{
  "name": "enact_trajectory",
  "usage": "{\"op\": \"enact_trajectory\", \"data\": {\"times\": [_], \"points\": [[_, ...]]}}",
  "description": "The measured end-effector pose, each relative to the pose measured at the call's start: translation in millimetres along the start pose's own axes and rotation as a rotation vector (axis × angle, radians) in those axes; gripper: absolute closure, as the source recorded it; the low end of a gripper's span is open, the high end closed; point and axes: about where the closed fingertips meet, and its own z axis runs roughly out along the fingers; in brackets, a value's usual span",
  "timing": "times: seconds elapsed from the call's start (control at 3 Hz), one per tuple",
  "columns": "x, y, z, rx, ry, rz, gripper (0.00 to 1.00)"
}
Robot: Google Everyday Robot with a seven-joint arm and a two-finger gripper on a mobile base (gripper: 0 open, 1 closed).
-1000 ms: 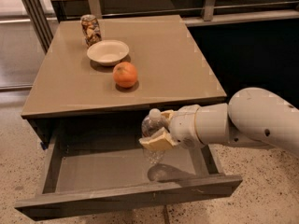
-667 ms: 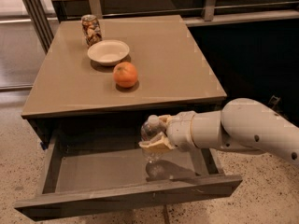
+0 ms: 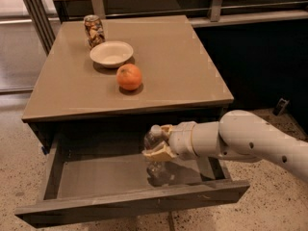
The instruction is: Place water bottle into top drawer
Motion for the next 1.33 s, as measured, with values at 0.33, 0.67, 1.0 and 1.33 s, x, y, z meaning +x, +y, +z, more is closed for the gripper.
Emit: {"op": "enact_trajectory", "data": {"times": [0.33,0.67,1.0,1.33], "points": [[18.9,-2.7,14.7,-0.016,0.014,0.031,1.0],[28.4,-5.3,22.4,-0.024,0.025,0.05,1.0],[26.4,-5.6,21.2,-0.024,0.025,0.05,0.99],[26.4,-5.6,21.2,-0.024,0.025,0.05,0.77]]}}
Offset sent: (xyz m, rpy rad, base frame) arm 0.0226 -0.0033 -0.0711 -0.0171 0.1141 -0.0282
